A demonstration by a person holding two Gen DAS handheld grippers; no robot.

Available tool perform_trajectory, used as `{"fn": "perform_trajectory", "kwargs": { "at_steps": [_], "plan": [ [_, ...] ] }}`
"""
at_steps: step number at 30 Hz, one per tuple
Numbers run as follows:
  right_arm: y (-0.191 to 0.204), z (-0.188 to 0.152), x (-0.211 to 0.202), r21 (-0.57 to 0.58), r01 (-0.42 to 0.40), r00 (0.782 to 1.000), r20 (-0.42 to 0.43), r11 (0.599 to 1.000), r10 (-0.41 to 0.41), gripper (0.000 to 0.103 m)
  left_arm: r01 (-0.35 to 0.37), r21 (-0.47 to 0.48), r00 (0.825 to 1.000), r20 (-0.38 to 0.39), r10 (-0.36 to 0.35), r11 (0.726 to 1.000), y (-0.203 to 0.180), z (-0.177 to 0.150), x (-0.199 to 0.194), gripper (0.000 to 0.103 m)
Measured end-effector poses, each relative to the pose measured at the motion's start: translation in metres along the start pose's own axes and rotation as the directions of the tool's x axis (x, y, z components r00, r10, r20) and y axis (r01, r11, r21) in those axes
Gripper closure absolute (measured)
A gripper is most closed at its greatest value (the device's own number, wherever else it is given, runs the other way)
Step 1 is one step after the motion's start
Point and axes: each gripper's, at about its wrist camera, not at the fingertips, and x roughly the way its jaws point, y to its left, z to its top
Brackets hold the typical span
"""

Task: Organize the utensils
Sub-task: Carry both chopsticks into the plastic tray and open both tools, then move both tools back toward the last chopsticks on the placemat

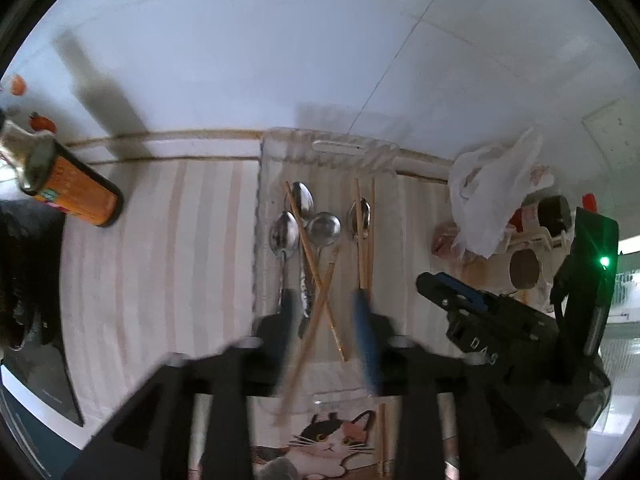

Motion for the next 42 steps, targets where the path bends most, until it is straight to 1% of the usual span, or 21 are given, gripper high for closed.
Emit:
{"fn": "perform_trajectory", "kwargs": {
  "at_steps": [2, 4, 5, 6, 7, 8, 10, 12, 14, 17, 18, 20, 21, 22, 24, 26, 32, 34, 36, 39, 42],
  "plan": [
    [-0.005, -0.004, -0.007, 0.005, 0.001, 1.0, 0.01, 1.0, -0.001, 0.081, -0.025, 0.015, 0.999, 0.042, 0.025, 1.0, 0.0, -0.009, -0.011, 0.04],
    [-0.01, -0.012, -0.014, 0.01, 0.003, 1.0, 0.021, 1.0, -0.003, 0.081, -0.058, 0.02, 0.996, 0.075, 0.057, 0.998, 0.002, -0.017, -0.019, 0.038],
    [-0.012, -0.017, -0.018, 0.014, 0.005, 1.0, 0.03, 1.0, -0.005, 0.081, -0.09, 0.017, 0.991, 0.1, 0.088, 0.996, 0.004, -0.023, -0.024, 0.032],
    [-0.015, -0.02, -0.022, 0.016, 0.007, 0.999, 0.037, 1.0, -0.007, 0.081, -0.113, 0.015, 0.987, 0.119, 0.111, 0.993, 0.006, -0.027, -0.027, 0.023],
    [-0.018, -0.025, -0.026, 0.021, 0.009, 0.999, 0.045, 1.0, -0.01, 0.081, -0.137, 0.011, 0.981, 0.144, 0.134, 0.991, 0.008, -0.033, -0.031, 0.018],
    [-0.021, -0.03, -0.029, 0.026, 0.01, 0.999, 0.052, 1.0, -0.011, 0.081, -0.161, 0.005, 0.973, 0.171, 0.157, 0.987, 0.01, -0.041, -0.034, 0.011],
    [-0.029, -0.043, -0.038, 0.036, 0.017, 0.997, 0.071, 0.999, -0.019, 0.08, -0.186, -0.007, 0.961, 0.208, 0.183, 0.983, 0.014, -0.054, -0.038, 0.008],
    [-0.04, -0.057, -0.045, 0.049, 0.014, 0.997, 0.08, 0.999, -0.018, 0.077, -0.203, -0.018, 0.95, 0.237, 0.202, 0.979, 0.017, -0.069, -0.037, 0.0],
    [-0.05, -0.074, -0.048, 0.065, 0.01, 0.997, 0.079, 0.998, -0.015, 0.077, -0.217, -0.022, 0.942, 0.258, 0.215, 0.976, 0.018, -0.086, -0.033, 0.0],
    [-0.065, -0.103, -0.048, 0.076, 0.013, 0.998, 0.067, 0.997, -0.018, 0.076, -0.246, -0.024, 0.935, 0.257, 0.244, 0.969, 0.017, -0.112, -0.021, 0.0],
    [-0.069, -0.114, -0.045, 0.078, 0.017, 0.998, 0.056, 0.997, -0.021, 0.076, -0.273, -0.035, 0.928, 0.253, 0.273, 0.961, 0.017, -0.122, -0.017, 0.0],
    [-0.077, -0.135, -0.036, 0.087, 0.023, 0.999, 0.027, 0.996, -0.025, 0.076, -0.342, -0.056, 0.907, 0.242, 0.345, 0.938, 0.017, -0.143, -0.006, 0.0],
    [-0.082, -0.146, -0.029, 0.094, 0.025, 1.0, 0.007, 0.995, -0.026, 0.076, -0.354, -0.059, 0.905, 0.23, 0.358, 0.933, 0.017, -0.151, 0.0, 0.0],
    [-0.085, -0.156, -0.022, 0.098, 0.027, 1.0, -0.013, 0.995, -0.026, 0.076, -0.352, -0.056, 0.91, 0.214, 0.356, 0.934, 0.018, -0.158, 0.007, 0.0],
    [-0.091, -0.175, -0.005, 0.112, 0.03, 0.998, -0.056, 0.993, -0.024, 0.076, -0.329, -0.061, 0.929, 0.157, 0.334, 0.943, 0.02, -0.172, 0.023, 0.0],
    [-0.095, -0.191, 0.012, 0.118, 0.035, 0.995, -0.094, 0.992, -0.024, 0.077, -0.316, -0.051, 0.939, 0.124, 0.32, 0.947, 0.018, -0.183, 0.034, 0.0],
    [-0.092, -0.214, 0.044, 0.076, 0.04, 0.986, -0.164, 0.996, -0.028, 0.077, -0.318, 0.007, 0.947, 0.046, 0.317, 0.948, 0.001, -0.209, 0.068, 0.0],
    [-0.087, -0.219, 0.055, 0.045, 0.053, 0.981, -0.188, 0.998, -0.043, 0.081, -0.322, 0.017, 0.946, 0.027, 0.322, 0.946, -0.002, -0.214, 0.077, 0.0],
    [-0.08, -0.22, 0.055, 0.006, 0.078, 0.982, -0.172, 0.997, -0.075, 0.092, -0.326, 0.023, 0.946, 0.015, 0.325, 0.945, -0.006, -0.217, 0.083, 0.0],
    [-0.076, -0.221, 0.053, -0.021, 0.095, 0.983, -0.153, 0.995, -0.098, 0.096, -0.325, 0.039, 0.946, 0.0, 0.325, 0.945, -0.012, -0.22, 0.091, 0.0],
    [-0.074, -0.222, 0.047, -0.044, 0.176, 0.975, -0.132, 0.983, -0.18, 0.098, -0.311, 0.066, 0.949, -0.026, 0.314, 0.948, -0.026, -0.223, 0.101, 0.0]
  ]
}}
